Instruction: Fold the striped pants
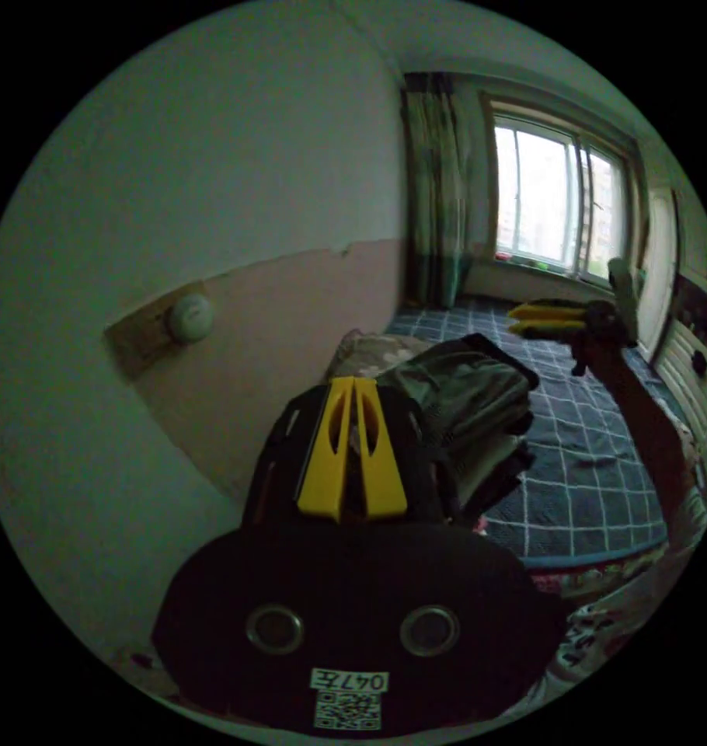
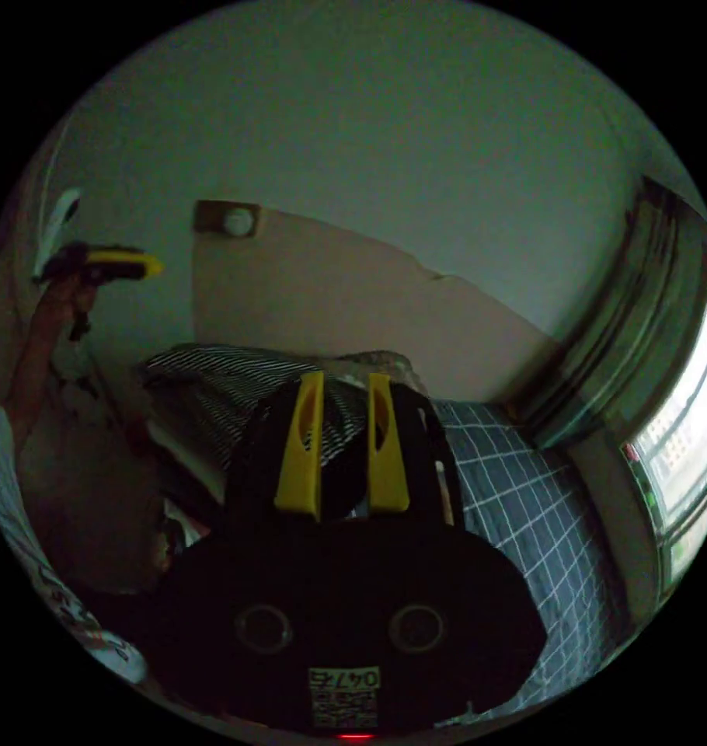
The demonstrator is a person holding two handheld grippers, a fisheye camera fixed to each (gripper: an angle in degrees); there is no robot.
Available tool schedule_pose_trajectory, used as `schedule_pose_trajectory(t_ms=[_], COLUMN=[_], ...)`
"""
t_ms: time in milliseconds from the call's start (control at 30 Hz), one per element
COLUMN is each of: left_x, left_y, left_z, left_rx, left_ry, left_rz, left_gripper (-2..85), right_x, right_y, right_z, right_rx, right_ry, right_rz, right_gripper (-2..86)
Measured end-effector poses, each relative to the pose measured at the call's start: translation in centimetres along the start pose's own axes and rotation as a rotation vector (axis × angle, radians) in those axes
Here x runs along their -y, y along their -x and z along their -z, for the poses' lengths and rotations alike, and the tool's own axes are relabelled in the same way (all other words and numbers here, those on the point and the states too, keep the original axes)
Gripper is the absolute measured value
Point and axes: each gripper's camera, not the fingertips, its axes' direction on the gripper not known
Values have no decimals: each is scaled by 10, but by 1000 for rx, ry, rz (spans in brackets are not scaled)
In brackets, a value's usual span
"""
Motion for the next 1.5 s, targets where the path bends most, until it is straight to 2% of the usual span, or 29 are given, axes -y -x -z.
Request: schedule_pose_trajectory(t_ms=[67,133,200,233,267,333,400,567,633,900,1033,1133,1267,1433,1500], left_x=[42,66,77,76,68,51,39,13,10,12,31,35,30,3,-11], left_y=[-14,-30,-41,-49,-57,-72,-86,-145,-159,-167,-168,-196,-253,-300,-311], left_z=[-27,-64,-108,-136,-162,-193,-200,-200,-200,-186,-137,-103,-113,-171,-183], left_rx=[-149,-180,-55,32,60,-5,24,273,311,193,249,90,-76,-209,-242], left_ry=[41,97,226,351,482,643,618,525,521,448,261,199,195,448,448], left_rz=[-82,-109,-57,-71,-114,-181,-231,-393,-418,-293,-199,-272,-361,-409,-388], left_gripper=[-8,-9,-9,-9,-9,-9,-9,-10,-10,-9,-8,-9,-9,-8,-8], right_x=[10,19,18,13,10,-9,-21,-49,-56,-51,-46,-39,-27,-63,-89], right_y=[25,47,55,59,61,75,83,101,105,115,99,80,44,35,50], right_z=[-15,-43,-63,-76,-83,-109,-119,-134,-131,-96,-43,3,35,38,37], right_rx=[17,-4,17,59,86,139,147,172,179,149,182,152,128,224,259], right_ry=[36,117,158,184,199,239,214,192,202,263,202,115,87,205,285], right_rz=[75,135,131,121,120,127,112,48,30,78,62,49,-27,-87,-48], right_gripper=[50,49,41,34,30,19,15,12,11,20,25,25,28,25,18])
